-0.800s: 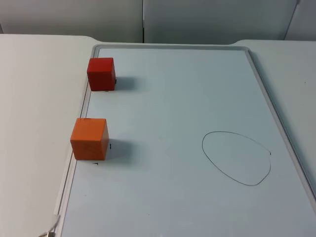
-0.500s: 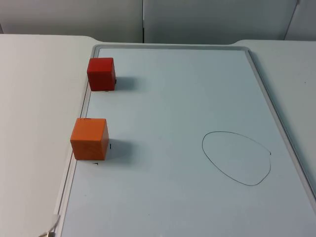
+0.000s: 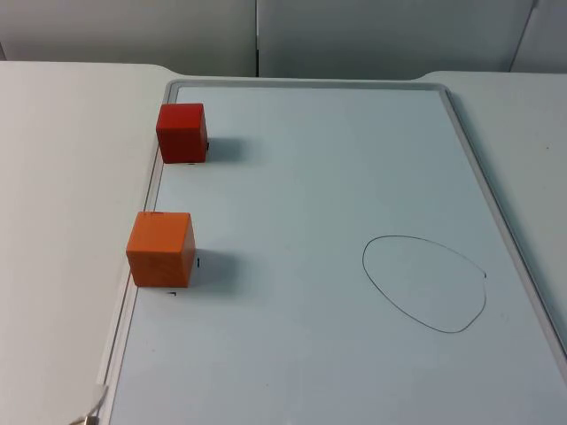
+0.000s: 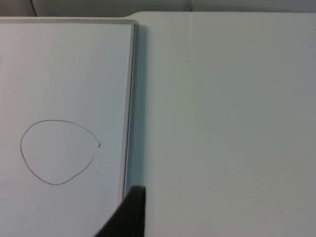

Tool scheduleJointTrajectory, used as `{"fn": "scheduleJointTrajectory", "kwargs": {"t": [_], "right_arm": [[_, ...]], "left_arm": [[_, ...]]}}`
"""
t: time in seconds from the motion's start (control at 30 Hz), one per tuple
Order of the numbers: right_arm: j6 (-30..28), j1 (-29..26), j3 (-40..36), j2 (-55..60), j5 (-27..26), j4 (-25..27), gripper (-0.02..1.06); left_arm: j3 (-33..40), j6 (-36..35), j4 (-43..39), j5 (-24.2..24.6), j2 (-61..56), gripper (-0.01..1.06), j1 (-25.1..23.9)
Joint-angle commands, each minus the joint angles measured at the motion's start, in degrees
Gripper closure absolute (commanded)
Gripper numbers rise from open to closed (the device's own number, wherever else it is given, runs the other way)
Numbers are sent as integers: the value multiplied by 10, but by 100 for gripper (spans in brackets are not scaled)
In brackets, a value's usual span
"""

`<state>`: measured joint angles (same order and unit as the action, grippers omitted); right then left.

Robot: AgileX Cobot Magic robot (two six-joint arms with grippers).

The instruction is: Pick up one cube with the left hand and another cube with the right hand. First place the cube in the right hand at the target position, then stack the cube in the left hand on top.

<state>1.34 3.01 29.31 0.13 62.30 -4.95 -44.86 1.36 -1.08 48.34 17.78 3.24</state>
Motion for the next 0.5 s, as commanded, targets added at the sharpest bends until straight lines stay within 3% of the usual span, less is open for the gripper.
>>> {"fn": "scheduleJointTrajectory", "kwargs": {"t": [0.0,0.47], "right_arm": [[-3,-3,-2,-1,-6,-1,0],[-3,-3,-2,-1,-6,-1,0]], "left_arm": [[-13,-3,-3,-32,25,2,-2],[-157,28,23,-156,242,2,-2]]}}
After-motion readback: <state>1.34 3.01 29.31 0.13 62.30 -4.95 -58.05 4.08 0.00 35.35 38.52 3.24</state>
